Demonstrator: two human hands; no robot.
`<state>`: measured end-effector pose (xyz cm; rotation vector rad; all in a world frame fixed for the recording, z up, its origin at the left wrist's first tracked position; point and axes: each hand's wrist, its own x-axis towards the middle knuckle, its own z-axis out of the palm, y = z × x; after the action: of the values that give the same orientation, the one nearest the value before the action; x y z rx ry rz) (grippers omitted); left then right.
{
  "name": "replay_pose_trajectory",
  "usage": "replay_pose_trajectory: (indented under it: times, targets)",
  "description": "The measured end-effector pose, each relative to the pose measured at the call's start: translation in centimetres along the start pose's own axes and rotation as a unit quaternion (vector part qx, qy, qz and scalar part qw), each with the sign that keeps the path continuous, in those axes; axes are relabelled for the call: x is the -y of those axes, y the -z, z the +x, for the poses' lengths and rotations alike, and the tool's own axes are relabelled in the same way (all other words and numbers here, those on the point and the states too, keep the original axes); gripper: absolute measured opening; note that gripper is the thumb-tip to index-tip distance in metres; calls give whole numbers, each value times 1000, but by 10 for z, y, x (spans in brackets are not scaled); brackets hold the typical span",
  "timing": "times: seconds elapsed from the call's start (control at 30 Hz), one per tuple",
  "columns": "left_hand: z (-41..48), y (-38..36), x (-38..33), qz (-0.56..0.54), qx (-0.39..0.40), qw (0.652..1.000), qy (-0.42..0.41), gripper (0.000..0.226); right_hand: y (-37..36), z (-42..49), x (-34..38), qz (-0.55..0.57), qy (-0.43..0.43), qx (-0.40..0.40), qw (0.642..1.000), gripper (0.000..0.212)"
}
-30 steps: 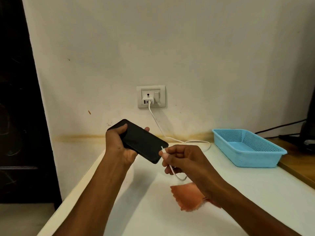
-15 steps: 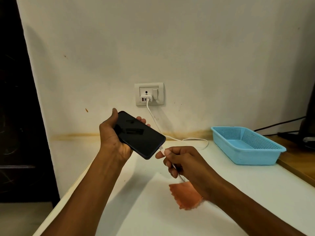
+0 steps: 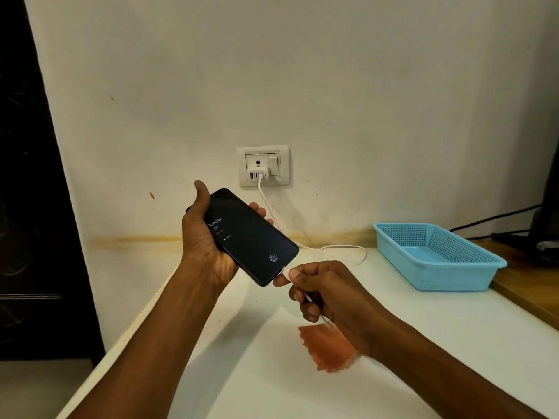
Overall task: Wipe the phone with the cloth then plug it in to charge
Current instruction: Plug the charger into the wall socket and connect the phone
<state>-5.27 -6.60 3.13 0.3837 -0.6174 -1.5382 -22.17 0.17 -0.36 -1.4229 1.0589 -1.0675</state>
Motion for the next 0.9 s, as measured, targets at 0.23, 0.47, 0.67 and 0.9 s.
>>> replay_pose_trajectory:
  times: [0.23, 0.47, 0.67, 0.9]
  targets:
    - [-4, -8, 18, 38, 68, 997, 22, 87, -2, 1, -3, 5, -5, -2, 1000, 27]
    - [-7, -18, 33, 65, 80, 994, 32, 103, -4, 5, -5, 37, -34, -16, 999, 25]
    - [-7, -18, 27, 75, 59, 995, 21, 100, -1, 3, -5, 39, -4, 17, 999, 25]
    - [-7, -16, 18, 40, 44, 998, 6, 98, 0, 3, -9, -86, 67, 22, 994, 34]
